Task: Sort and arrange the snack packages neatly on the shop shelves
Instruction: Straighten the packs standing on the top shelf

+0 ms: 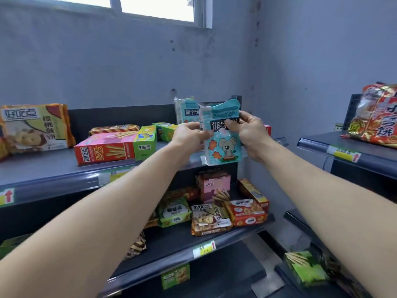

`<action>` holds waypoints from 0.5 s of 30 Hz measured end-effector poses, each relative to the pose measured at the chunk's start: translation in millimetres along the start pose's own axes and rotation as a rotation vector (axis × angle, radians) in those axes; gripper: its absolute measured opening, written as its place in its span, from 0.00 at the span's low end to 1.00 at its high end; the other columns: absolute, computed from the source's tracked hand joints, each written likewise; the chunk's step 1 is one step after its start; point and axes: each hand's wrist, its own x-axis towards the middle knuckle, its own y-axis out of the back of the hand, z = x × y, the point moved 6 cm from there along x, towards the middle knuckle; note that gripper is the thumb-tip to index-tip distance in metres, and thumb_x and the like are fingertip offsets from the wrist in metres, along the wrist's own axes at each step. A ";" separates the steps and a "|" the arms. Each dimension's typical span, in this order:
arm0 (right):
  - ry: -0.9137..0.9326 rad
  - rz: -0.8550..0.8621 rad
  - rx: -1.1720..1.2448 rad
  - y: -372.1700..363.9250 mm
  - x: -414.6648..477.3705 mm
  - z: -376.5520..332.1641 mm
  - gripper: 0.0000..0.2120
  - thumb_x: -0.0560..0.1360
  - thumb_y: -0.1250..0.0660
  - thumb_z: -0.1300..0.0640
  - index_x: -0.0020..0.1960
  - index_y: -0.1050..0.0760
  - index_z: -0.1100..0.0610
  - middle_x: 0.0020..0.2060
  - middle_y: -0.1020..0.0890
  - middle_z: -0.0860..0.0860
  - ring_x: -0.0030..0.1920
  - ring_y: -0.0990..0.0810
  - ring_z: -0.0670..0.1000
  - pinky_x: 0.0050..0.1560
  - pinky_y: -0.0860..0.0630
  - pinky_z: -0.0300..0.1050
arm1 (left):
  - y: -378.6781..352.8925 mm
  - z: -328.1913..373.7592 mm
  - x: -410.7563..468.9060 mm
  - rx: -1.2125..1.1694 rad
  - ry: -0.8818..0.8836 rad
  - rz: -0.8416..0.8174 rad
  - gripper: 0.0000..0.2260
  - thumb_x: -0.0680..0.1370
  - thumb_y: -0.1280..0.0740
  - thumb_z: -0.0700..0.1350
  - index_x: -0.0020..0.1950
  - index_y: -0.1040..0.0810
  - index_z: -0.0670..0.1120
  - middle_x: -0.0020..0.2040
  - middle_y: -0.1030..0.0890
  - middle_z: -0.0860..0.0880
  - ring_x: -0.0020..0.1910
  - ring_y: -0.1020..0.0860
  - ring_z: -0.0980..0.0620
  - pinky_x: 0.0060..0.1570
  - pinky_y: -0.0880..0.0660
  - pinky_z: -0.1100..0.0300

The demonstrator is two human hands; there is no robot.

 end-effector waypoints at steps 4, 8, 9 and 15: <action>0.033 0.018 -0.034 6.4 53.3 -2.3 0.09 0.74 0.30 0.60 0.53 0.27 0.55 0.49 0.17 0.53 0.45 0.16 0.54 0.42 0.18 0.51 | -4.0 13.5 45.2 -0.019 -0.062 0.058 0.06 0.74 0.31 0.34 0.50 0.22 0.40 0.48 0.18 0.43 0.38 0.19 0.50 0.37 0.19 0.63; 0.059 -0.016 -0.039 10.2 104.4 -3.7 0.08 0.74 0.30 0.61 0.50 0.28 0.55 0.48 0.18 0.52 0.46 0.17 0.54 0.44 0.19 0.53 | -9.0 19.6 92.1 -0.010 -0.084 0.105 0.06 0.74 0.32 0.34 0.51 0.21 0.39 0.46 0.18 0.43 0.37 0.19 0.51 0.36 0.19 0.63; 0.069 -0.021 -0.043 10.5 116.1 -4.3 0.08 0.74 0.31 0.61 0.49 0.28 0.54 0.47 0.18 0.52 0.46 0.18 0.54 0.43 0.20 0.52 | -9.8 20.9 102.9 -0.004 -0.086 0.113 0.06 0.75 0.32 0.34 0.51 0.21 0.39 0.45 0.18 0.44 0.36 0.19 0.51 0.35 0.19 0.63; 0.094 -0.044 -0.085 7.1 174.6 -4.2 0.08 0.74 0.32 0.64 0.44 0.28 0.52 0.44 0.18 0.51 0.42 0.19 0.51 0.44 0.21 0.49 | -8.1 24.0 162.7 0.031 -0.090 0.194 0.07 0.75 0.33 0.34 0.52 0.21 0.41 0.41 0.18 0.48 0.30 0.18 0.55 0.28 0.23 0.67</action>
